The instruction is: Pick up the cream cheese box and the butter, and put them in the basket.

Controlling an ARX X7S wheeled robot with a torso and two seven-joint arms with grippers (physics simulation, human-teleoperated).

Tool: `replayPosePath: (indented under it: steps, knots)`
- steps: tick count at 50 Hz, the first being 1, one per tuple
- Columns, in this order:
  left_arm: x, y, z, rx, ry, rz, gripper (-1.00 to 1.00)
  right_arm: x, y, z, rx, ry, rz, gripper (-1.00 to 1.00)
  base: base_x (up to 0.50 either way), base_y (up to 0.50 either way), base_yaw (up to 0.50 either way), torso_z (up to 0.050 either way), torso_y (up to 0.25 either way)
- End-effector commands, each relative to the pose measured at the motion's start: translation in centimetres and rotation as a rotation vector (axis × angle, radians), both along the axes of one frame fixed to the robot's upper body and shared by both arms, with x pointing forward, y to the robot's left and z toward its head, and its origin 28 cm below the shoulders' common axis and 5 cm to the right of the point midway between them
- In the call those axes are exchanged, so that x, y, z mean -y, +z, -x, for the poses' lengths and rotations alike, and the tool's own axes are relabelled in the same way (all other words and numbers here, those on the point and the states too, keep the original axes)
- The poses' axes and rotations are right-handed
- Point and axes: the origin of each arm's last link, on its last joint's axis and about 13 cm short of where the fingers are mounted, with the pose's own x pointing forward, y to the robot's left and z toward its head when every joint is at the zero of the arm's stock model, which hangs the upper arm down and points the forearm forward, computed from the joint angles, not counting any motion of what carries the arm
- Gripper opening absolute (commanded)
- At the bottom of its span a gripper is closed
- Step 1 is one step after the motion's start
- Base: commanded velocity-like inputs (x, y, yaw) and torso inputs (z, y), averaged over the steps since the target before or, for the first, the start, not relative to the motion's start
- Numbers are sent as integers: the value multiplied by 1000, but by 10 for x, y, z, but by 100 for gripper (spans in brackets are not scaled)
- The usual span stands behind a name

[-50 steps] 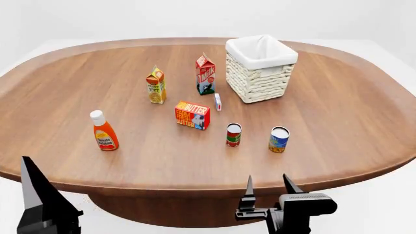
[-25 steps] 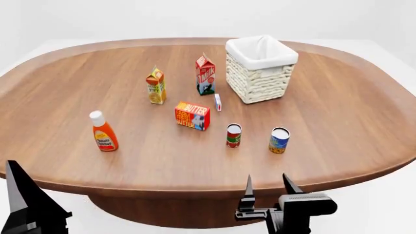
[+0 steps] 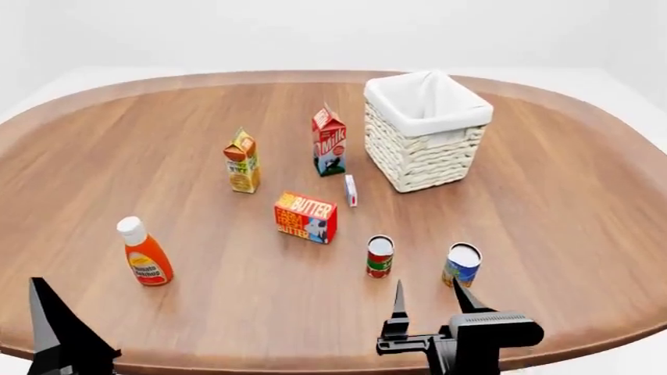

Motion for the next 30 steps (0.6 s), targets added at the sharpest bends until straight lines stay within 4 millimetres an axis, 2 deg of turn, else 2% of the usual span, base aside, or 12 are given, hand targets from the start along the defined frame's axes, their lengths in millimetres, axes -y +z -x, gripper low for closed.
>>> replayPosePath:
  steps: [1, 4, 30]
  knots:
    - [-3, -19, -2, 1, -1, -1, 100, 0, 0, 1, 1, 0, -1, 100, 363, 0, 0, 0, 0]
    - [-4, -23, -2, 2, 0, -1, 100, -1, 1, 1, 1, 0, 0, 100, 363, 0, 0, 0, 0]
    - [-3, -22, -2, 5, 1, -2, 100, 0, 0, 0, 0, 0, 1, 100, 362, 0, 0, 0, 0]
